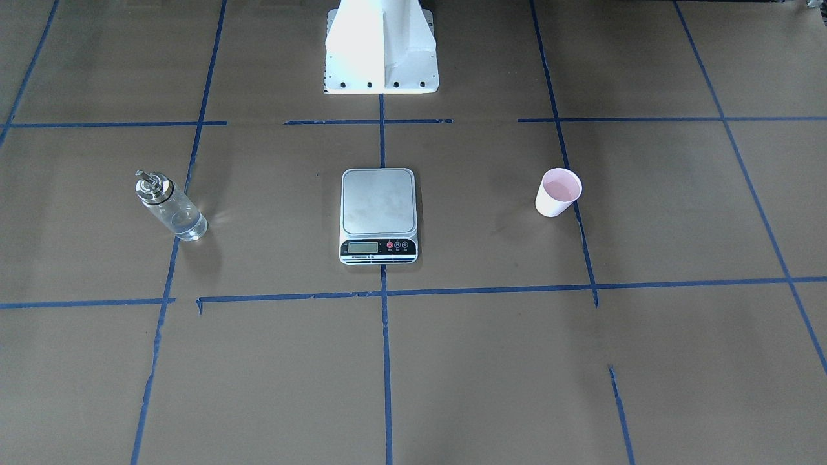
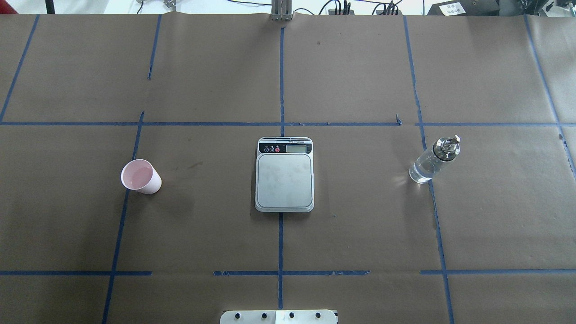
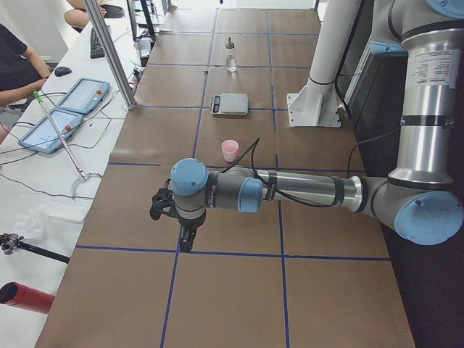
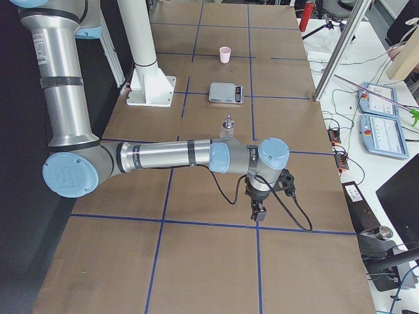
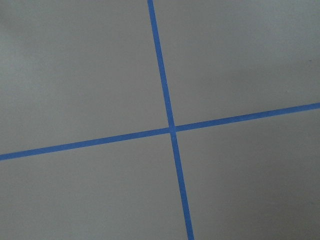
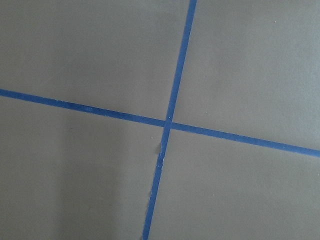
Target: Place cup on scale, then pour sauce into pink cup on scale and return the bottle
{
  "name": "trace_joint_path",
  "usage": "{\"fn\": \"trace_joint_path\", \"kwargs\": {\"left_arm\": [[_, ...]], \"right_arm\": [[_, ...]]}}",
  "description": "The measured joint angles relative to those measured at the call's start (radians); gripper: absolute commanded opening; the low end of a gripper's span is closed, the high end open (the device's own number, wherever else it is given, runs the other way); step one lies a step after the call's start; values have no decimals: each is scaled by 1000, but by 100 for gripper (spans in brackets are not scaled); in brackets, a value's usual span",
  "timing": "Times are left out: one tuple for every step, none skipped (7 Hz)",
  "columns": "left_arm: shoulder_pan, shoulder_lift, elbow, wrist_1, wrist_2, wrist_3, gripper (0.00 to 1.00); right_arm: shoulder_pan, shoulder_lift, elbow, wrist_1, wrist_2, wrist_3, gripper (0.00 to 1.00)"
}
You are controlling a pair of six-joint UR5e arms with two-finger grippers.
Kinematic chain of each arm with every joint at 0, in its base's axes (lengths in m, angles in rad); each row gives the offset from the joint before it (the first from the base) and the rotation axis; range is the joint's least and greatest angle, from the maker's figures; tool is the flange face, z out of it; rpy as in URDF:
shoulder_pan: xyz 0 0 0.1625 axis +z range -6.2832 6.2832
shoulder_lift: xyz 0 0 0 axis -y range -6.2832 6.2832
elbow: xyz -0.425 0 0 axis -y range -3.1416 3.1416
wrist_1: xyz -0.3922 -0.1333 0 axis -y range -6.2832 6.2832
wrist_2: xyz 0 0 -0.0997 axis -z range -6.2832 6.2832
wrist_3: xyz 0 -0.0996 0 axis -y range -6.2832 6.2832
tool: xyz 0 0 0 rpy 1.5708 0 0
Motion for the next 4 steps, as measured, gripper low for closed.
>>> {"fn": "trace_joint_path", "kwargs": {"left_arm": [[0, 4, -6, -3, 2, 11, 100], [-1, 7, -16, -9, 8, 36, 100], [-1, 9, -21, -14, 12, 53, 100], [-2, 14, -34, -18, 10, 58, 100]], "right_arm": [[6, -2, -2, 0, 1, -3, 100], [7, -5, -5, 0, 1, 0, 100], [8, -9, -9, 0, 1, 5, 100], [7, -17, -10, 0, 2, 8, 100]]}}
